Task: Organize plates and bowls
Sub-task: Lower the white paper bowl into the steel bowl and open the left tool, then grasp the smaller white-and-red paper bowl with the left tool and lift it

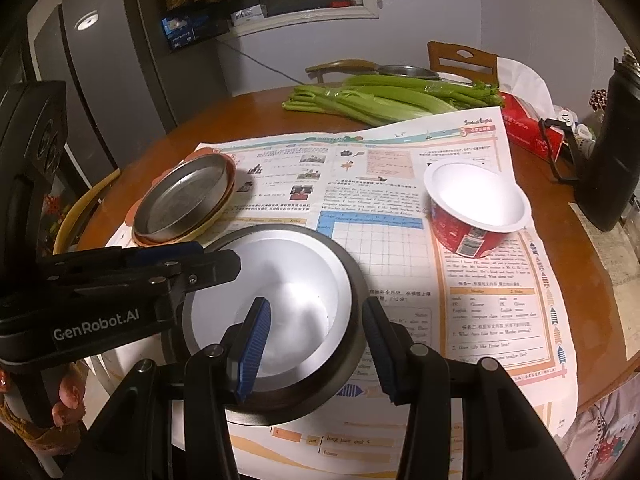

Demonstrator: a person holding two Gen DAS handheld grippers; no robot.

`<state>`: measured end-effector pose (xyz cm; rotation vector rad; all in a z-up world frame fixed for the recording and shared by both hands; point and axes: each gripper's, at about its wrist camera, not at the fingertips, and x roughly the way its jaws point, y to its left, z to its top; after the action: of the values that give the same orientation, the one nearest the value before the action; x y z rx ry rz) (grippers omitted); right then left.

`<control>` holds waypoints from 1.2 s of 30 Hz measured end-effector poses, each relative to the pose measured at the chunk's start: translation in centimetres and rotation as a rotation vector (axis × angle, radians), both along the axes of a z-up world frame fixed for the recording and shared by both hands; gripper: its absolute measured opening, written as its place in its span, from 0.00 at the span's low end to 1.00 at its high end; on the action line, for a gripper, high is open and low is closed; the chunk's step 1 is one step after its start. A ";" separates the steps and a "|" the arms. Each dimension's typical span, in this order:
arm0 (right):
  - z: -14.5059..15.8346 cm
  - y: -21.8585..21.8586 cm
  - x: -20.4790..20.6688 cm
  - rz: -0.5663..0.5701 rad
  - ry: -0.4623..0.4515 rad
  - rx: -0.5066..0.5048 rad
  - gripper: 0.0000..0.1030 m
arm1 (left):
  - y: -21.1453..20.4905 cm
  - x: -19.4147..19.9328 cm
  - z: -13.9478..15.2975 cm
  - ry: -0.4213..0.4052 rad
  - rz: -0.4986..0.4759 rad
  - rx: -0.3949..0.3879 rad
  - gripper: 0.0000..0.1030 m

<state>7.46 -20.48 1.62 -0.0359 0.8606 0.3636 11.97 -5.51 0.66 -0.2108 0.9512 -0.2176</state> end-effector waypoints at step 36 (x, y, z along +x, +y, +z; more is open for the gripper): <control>3.1 -11.4 6.4 -0.335 -0.066 0.049 0.47 | -8.5 8.9 3.8 -0.041 -0.144 -0.030 0.44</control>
<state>13.88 -31.93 4.68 0.1401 0.7759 0.0689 20.91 -14.03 4.51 -0.1648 0.9237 -0.3680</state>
